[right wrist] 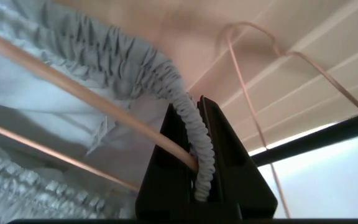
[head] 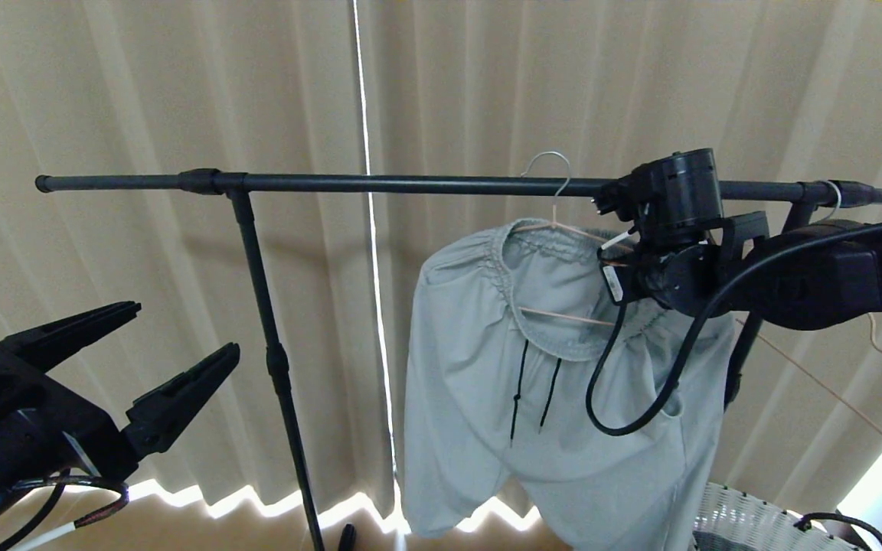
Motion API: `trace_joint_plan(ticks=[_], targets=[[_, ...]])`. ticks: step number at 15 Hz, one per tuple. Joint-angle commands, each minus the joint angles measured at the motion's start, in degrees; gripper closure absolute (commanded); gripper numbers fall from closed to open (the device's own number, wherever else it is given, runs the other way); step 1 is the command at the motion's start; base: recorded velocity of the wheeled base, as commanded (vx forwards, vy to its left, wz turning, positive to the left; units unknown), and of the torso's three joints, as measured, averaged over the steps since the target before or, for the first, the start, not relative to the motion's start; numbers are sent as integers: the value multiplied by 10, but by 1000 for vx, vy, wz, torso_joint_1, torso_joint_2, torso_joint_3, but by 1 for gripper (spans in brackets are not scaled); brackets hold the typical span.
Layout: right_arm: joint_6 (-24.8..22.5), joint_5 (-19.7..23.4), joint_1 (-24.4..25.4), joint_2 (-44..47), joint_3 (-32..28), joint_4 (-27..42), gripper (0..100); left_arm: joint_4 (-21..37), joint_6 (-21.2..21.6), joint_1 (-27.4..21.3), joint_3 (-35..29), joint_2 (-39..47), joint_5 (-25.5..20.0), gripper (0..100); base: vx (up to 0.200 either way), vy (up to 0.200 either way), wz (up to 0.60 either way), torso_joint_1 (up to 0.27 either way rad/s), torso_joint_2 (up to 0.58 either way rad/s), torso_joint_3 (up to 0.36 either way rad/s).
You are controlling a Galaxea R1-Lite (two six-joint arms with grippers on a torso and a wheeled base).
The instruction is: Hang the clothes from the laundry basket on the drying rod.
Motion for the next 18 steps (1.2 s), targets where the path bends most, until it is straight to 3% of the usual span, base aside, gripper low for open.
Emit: trace_joint_plan(ticks=[1, 15, 16, 18], targets=[[-1, -4, 17, -1, 10, 0, 100, 0, 0, 0, 0, 1, 0, 0, 0, 0, 0, 0, 0, 0], [-34, -11, 47, -4, 29, -2, 100, 1, 0, 3, -1, 2, 0, 0, 0, 0, 0, 0, 0, 0], [-33, -11, 47, -4, 33, -6, 0, 1, 0, 4, -1, 2, 0, 0, 0, 0, 0, 0, 0, 0], [-28, -7, 47, -4, 35, -16, 0, 1, 0, 4, -1, 2, 0, 0, 0, 0, 0, 0, 0, 0]])
